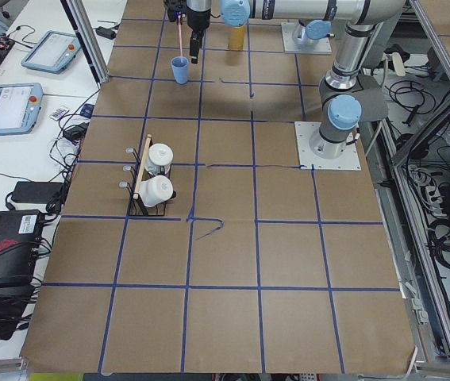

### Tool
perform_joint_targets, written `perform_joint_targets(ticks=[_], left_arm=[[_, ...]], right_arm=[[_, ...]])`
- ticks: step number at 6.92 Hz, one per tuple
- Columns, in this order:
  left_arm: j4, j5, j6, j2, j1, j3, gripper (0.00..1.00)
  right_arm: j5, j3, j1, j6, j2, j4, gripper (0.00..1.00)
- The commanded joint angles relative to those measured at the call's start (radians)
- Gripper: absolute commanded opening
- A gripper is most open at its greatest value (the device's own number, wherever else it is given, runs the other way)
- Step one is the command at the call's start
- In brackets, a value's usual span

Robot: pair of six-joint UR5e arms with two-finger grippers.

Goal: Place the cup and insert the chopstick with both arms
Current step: 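Open the right gripper to release the chopstick into the blue cup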

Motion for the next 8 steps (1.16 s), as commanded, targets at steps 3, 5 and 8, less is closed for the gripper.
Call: perform_joint_targets(ticks=[3, 5, 8], left_arm=[[0.002, -0.001, 0.0, -0.011, 0.0, 0.014, 1.0], [0.002, 0.001, 0.0, -0.014, 0.0, 0.014, 1.0], [0.002, 0.001, 0.0, -0.014, 0.0, 0.014, 1.0]], right_arm=[[-0.178, -0.013, 0.007, 0.01, -0.041, -0.141, 1.0], [-0.39, -0.028, 0.005, -0.09, -0.119, -0.131, 1.0], [-0.674, -0.042, 0.008, -0.479, -0.136, -0.036, 1.0]])
